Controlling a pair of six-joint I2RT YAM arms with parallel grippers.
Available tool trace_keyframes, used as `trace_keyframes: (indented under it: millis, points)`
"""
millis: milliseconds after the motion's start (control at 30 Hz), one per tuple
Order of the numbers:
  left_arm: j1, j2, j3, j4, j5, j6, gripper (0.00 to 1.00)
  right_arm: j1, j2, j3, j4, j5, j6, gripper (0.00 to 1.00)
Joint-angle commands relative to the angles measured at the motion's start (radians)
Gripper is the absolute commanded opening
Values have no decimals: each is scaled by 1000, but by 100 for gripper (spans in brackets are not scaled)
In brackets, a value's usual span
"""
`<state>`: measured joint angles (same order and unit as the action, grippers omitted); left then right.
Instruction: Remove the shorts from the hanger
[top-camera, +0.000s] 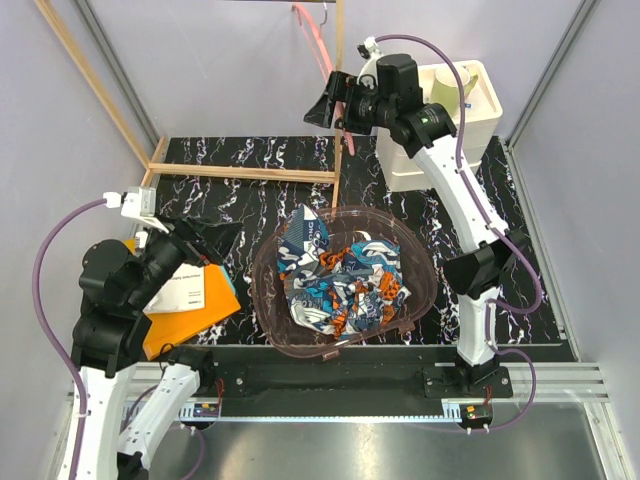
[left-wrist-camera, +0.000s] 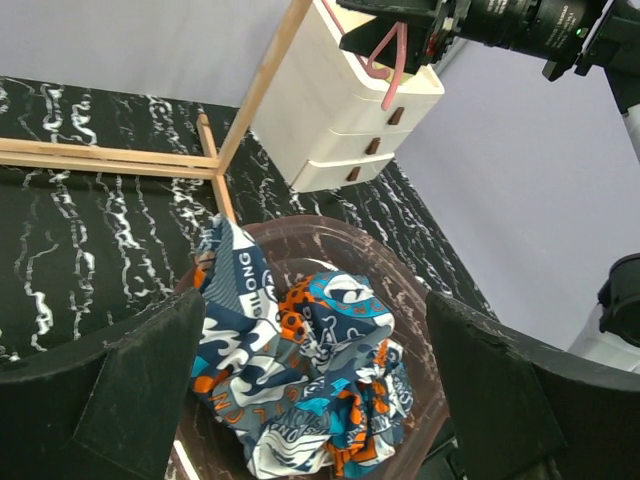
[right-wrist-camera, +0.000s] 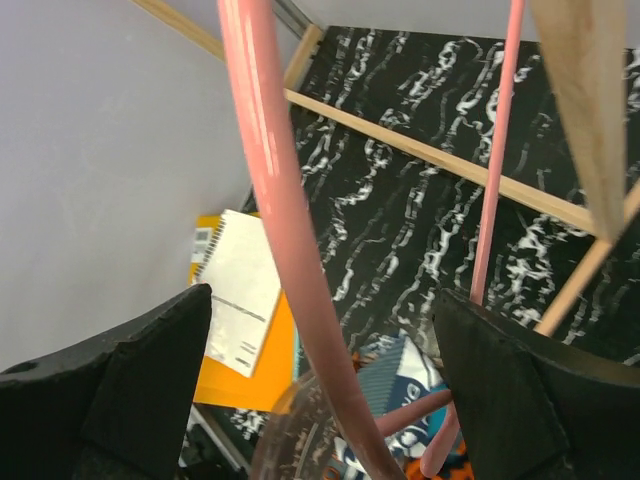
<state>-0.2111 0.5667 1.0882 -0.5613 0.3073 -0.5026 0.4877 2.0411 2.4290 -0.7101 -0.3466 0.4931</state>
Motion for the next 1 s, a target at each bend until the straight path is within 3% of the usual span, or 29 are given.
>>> trace_keyframes:
  millis: [0,200,567,967]
  points:
    - [1,15,-31,110,91,-60,95,-1,-91,21,-150,109,-119,100]
    - [3,22,-54,143,119,-103,95,-1,-72,114,-150,63,-159,100]
    - [3,-13,-60,143,121,-108,95,-1,-25,191,-75,-45,-41,100]
    - [3,-28,-53,135,119,-102,95,-1,-76,124,-49,97,-103,100]
